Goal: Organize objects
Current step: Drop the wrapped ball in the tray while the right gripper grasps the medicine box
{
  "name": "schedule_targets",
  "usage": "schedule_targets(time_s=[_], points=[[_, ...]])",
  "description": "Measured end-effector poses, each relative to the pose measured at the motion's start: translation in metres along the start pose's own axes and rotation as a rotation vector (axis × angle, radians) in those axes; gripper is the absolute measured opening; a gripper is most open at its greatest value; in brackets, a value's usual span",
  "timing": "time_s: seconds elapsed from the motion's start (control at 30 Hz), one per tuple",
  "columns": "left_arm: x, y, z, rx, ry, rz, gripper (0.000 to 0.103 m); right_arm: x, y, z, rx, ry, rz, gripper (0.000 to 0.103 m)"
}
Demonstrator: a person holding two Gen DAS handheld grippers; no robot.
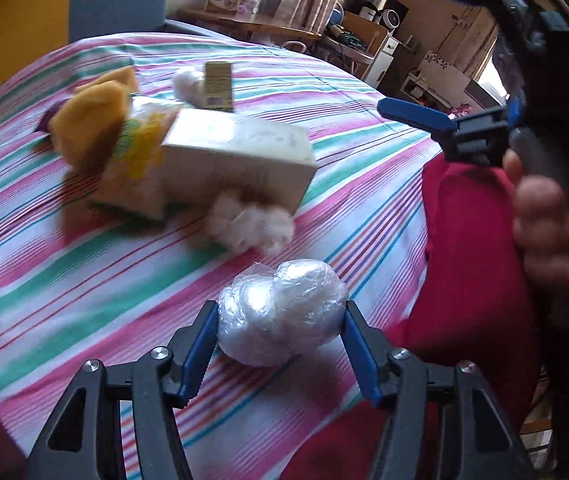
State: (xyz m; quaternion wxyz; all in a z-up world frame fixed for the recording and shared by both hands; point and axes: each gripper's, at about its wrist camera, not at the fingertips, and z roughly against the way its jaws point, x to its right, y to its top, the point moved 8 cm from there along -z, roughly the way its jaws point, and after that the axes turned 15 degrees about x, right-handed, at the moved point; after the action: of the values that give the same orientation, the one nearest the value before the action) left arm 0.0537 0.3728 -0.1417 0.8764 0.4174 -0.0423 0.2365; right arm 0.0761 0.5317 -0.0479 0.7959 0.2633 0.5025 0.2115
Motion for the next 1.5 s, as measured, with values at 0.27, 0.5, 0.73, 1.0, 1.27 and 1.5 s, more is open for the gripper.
schedule_targets(time_s=[0.27,0.5,0.73,1.0,1.27,1.5], points=[[-0.035,-0.031,0.052,0.026,0.065,0.037,0.061,-0.001,-0.015,-0.014,-0.101,-0.048,0.051,0.102],[-0.022,-0.027,0.086,0.093,0.039,0.015,0.061,-0.011,-0.04,-0.038,-0.266,-0.156,0.235,0.102],[-0.021,-0.023,0.106,0.134,0.014,0.034,0.061,-0.032,-0.065,-0.08,-0.448,-0.249,0.613,0.102],[-0.035,-0.014,0.14,0.208,0.034,0.082,0.061,-0.01,-0.085,-0.116,-0.601,-0.317,0.752,0.086],[-0.091,-0.02,0.199,0.29,0.183,0.217,0.061,-0.001,-0.084,-0.123,-0.546,-0.315,0.712,0.052],[-0.179,-0.057,0.26,0.297,0.48,0.369,0.061,0.002,-0.075,-0.124,-0.486,-0.345,0.65,0.052]])
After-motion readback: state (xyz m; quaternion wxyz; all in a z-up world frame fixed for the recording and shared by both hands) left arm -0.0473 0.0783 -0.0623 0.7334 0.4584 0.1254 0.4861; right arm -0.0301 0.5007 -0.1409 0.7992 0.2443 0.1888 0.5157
